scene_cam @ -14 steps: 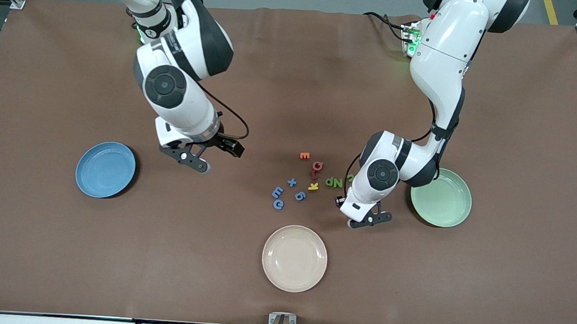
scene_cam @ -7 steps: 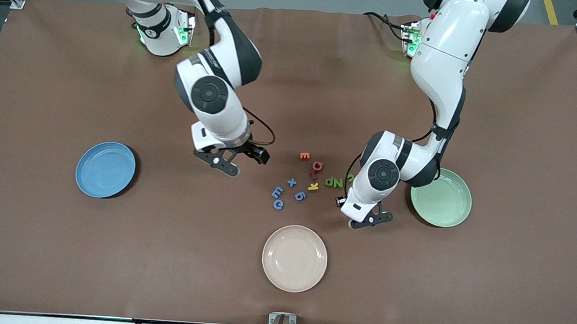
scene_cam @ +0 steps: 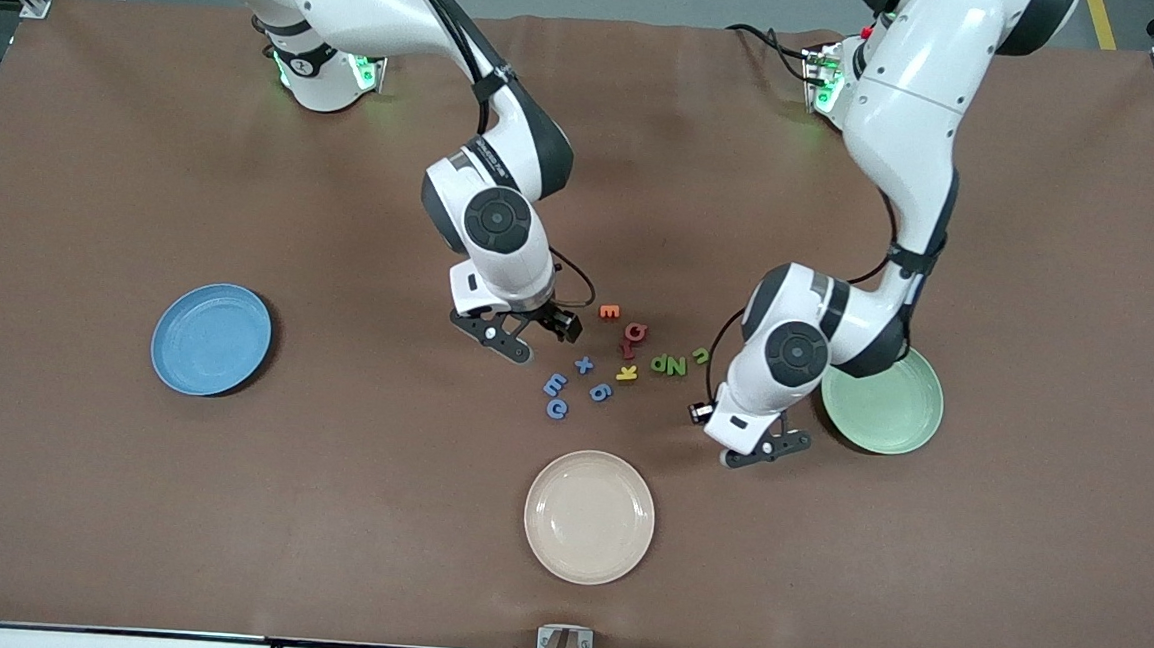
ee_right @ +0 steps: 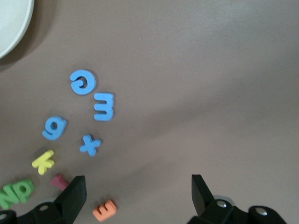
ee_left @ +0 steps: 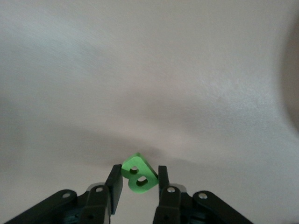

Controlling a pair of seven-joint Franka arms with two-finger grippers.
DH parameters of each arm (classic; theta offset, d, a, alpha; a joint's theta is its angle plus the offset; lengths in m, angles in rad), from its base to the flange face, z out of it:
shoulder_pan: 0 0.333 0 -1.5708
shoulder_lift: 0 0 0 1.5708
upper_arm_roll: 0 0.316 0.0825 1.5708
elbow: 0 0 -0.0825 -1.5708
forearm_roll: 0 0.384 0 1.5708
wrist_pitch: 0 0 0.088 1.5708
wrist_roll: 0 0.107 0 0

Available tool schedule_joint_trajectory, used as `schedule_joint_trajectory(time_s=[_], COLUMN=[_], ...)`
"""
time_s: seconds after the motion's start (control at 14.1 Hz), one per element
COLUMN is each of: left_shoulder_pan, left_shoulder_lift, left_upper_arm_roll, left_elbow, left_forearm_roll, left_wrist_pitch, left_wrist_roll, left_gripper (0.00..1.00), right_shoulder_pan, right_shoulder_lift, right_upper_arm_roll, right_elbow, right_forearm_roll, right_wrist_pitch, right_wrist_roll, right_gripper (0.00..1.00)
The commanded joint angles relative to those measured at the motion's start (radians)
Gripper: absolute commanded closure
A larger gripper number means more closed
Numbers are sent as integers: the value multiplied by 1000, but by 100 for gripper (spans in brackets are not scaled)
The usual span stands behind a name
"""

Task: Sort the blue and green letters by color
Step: 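Carry the green B to the green plate while the right gripper grasps blue m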

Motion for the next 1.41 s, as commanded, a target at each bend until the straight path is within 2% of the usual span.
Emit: schedule_joint_trajectory(time_s=[0.0, 0.14, 0.35, 0.57, 0.78, 1.06, 1.2, 1.34], left_shoulder_pan=[58, 107, 194, 277, 329, 357, 355, 355], left_shoulder_lift=[-154, -221, -275, -281, -278, -248, -231, -231], left_upper_arm_roll=[-4, -4, -3, -3, -1, 0, 0, 0], left_elbow=[-131, -217, -290, -328, -372, -385, -385, -385], left_forearm_roll=[4, 4, 4, 18, 23, 23, 23, 23], left_wrist_pitch=[-67, -67, -67, -48, 8, 68, 84, 84], left_wrist_roll=[91, 155, 255, 329, 381, 399, 399, 399], left_gripper=[80, 80, 81, 81, 81, 80, 76, 52], right_shoulder_pan=[6, 6, 0, -14, -20, -19, -17, -16], right_shoulder_lift=[115, 138, 179, 201, 215, 267, 273, 276], right_upper_arm_roll=[-12, -17, -19, -20, -20, -20, -20, -20], right_elbow=[128, 141, 178, 205, 208, 267, 273, 271], right_forearm_roll=[-1, -5, -19, -21, -18, -18, -18, -19], right_wrist_pitch=[-12, -12, 0, 3, 45, 83, 83, 83], right_wrist_roll=[31, 36, 33, 28, 30, 33, 33, 33], right_gripper=[1, 1, 6, 26, 32, 32, 32, 34])
